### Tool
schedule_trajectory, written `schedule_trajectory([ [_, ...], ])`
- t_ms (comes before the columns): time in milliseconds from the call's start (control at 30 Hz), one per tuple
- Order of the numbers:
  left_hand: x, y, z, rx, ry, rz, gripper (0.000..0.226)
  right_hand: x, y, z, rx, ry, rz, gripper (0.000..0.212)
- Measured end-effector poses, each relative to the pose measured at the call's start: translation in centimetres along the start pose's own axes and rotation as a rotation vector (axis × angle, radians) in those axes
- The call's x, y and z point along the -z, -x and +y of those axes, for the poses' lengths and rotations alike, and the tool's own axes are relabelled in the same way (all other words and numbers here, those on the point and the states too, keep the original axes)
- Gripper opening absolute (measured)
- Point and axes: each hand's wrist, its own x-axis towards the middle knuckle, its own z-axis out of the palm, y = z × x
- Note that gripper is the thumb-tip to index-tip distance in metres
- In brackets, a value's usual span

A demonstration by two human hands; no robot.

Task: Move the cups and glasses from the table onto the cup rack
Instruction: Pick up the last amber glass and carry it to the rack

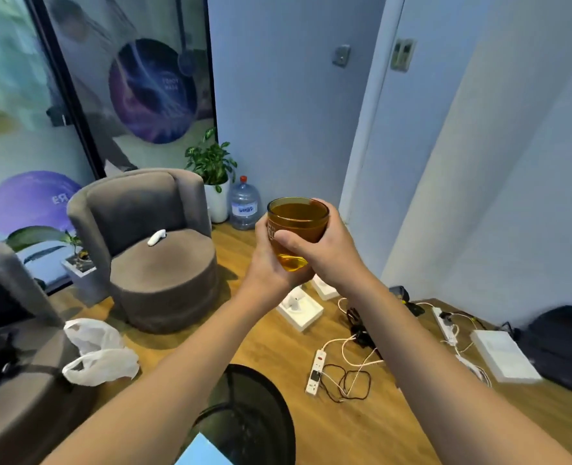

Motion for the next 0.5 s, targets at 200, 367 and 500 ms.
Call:
schedule_trajectory([
  [200, -5.0, 3.6, 5.0, -0.062, 0.018, -0.058, 0.096, 5.9, 5.7, -1.9, 0.045, 0.002, 0.099, 0.085],
  [367, -7.7, 6.2, 6.1, -0.049, 0.004, -0.109, 0.095, 8.1, 9.9, -2.0, 0.030, 0.007, 0.161, 0.085],
  [500, -9.5, 6.5, 7.5, -0.033, 0.009, -0.184, 0.096, 9.5, 11.9, -2.9, 0.007, 0.023, 0.263, 0.084],
])
